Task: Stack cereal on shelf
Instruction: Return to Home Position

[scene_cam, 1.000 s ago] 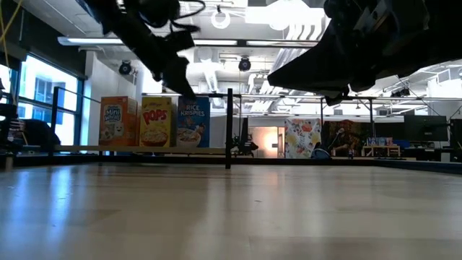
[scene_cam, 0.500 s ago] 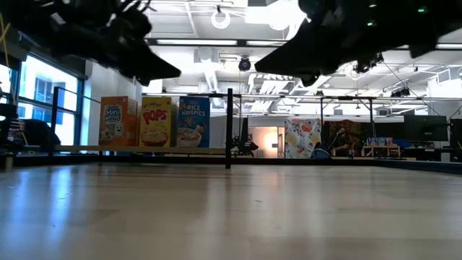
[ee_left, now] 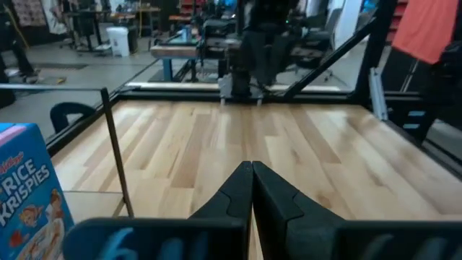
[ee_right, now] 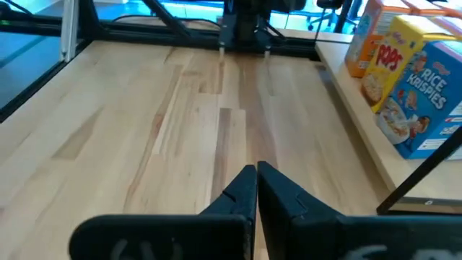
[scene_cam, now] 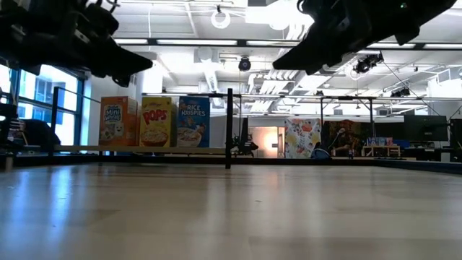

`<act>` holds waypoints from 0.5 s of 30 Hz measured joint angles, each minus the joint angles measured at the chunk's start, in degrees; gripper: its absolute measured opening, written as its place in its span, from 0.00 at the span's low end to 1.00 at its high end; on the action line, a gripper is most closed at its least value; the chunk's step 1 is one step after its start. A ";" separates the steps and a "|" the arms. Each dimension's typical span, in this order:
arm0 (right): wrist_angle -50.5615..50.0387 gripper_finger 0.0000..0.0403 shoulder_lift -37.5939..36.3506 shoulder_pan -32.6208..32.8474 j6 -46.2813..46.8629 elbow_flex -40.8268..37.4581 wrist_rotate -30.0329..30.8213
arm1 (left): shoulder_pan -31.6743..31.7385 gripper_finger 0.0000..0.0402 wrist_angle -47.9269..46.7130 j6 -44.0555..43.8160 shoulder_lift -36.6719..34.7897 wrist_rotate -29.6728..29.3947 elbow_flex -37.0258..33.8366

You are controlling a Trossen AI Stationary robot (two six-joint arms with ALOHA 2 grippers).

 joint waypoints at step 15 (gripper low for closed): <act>17.25 0.00 -3.18 -7.25 -1.10 -12.21 -3.81 | 6.26 0.00 -0.44 -2.95 -12.02 6.71 -6.53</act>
